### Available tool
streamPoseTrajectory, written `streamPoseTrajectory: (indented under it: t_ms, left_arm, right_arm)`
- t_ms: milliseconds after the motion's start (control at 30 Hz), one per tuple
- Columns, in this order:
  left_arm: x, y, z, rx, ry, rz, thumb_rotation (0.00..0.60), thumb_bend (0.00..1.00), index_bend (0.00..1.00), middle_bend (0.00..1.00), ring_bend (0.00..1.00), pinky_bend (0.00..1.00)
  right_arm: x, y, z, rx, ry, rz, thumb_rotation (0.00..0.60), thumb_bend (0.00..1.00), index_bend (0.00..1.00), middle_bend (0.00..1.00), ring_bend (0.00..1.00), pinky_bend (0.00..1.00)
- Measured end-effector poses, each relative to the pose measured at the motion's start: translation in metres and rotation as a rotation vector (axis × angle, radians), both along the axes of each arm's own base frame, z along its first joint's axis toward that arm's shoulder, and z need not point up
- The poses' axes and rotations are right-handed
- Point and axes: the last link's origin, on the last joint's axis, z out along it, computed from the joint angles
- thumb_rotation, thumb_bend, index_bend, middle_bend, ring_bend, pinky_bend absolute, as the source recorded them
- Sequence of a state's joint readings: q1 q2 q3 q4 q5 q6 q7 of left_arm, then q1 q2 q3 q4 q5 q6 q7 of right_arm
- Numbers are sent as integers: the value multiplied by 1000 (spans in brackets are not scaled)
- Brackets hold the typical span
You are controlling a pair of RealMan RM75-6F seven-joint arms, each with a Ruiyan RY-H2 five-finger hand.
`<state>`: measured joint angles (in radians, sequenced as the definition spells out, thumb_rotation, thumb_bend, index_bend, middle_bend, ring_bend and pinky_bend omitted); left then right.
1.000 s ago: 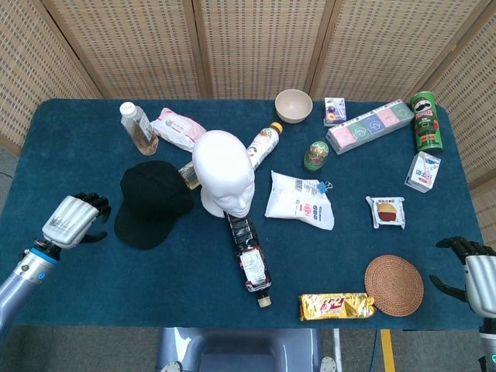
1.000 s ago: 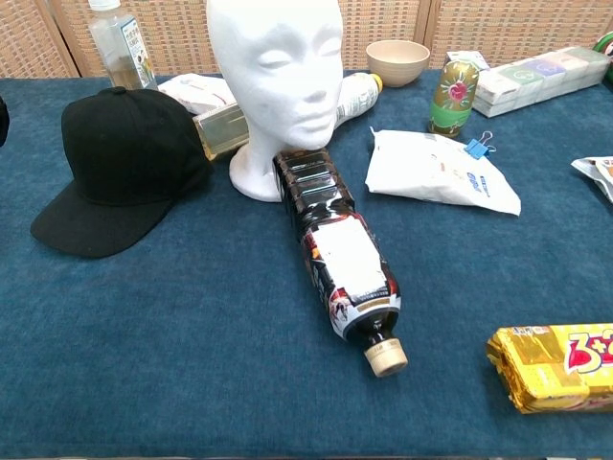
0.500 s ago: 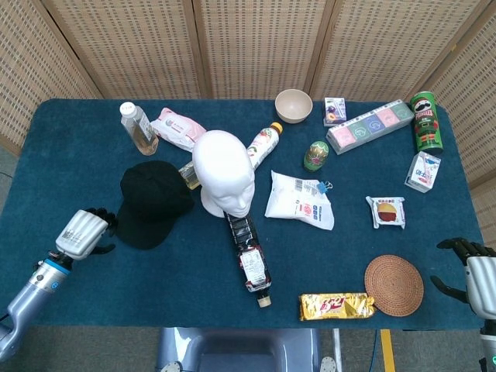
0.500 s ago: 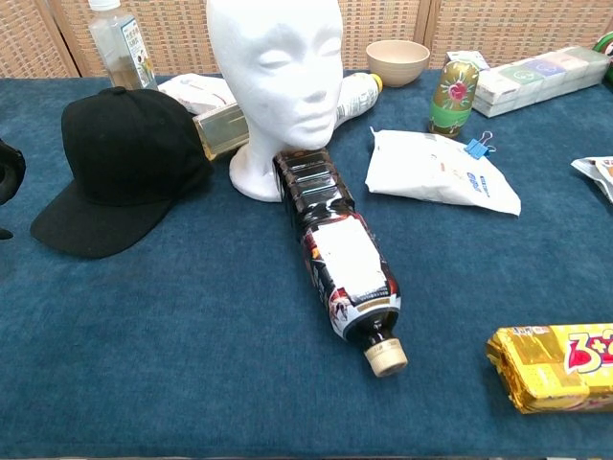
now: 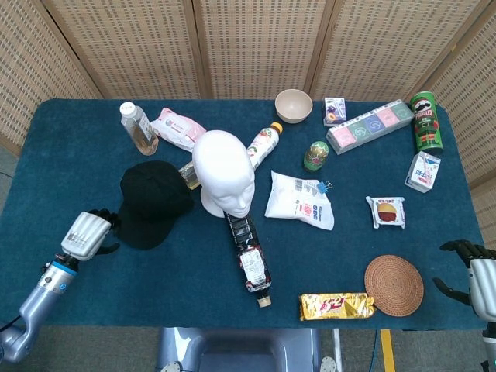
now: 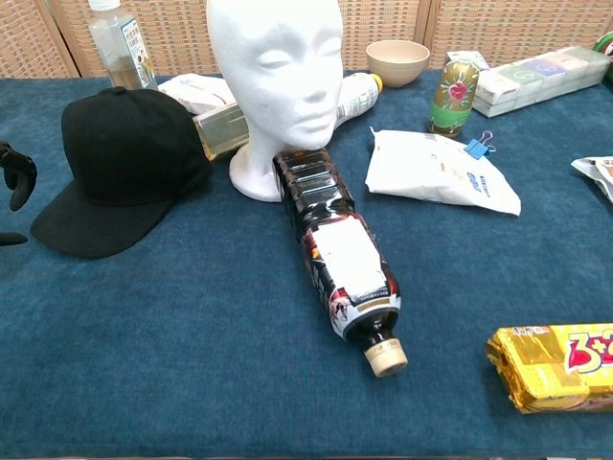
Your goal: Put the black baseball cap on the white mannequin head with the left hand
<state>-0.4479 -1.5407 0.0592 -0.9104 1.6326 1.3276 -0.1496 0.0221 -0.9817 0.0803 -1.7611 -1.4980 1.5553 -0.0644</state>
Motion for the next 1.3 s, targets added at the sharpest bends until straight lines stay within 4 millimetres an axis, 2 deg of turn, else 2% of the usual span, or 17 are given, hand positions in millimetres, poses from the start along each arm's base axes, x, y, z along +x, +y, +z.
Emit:
streamPoseTrajectory:
  t_ms: [400, 767, 1100, 1200, 1300]
  left_arm:
    - [-3, 0, -15, -3, 10, 18, 600, 89, 637, 553, 445, 581]
    - [4, 7, -32, 12, -15, 14, 600, 89, 637, 553, 445, 581]
    - [7, 10, -39, 21, -26, 11, 600, 90, 636, 553, 444, 579]
    - [9, 11, -40, 39, -37, 1, 600, 101, 636, 537, 410, 555]
    - [11, 13, -42, 58, -45, -5, 600, 120, 591, 474, 344, 514]
  right_arm:
    - [-4, 4, 4, -11, 0, -14, 600, 153, 385, 407, 438, 448]
    - [-6, 7, 6, -17, 2, -26, 600, 153, 384, 407, 438, 448]
    - [-8, 9, 9, -26, 3, -34, 600, 153, 384, 407, 438, 449]
    - [-9, 10, 10, -28, 1, -34, 600, 153, 384, 407, 438, 449]
    - [-9, 11, 11, -36, 0, -35, 600, 155, 384, 407, 438, 449]
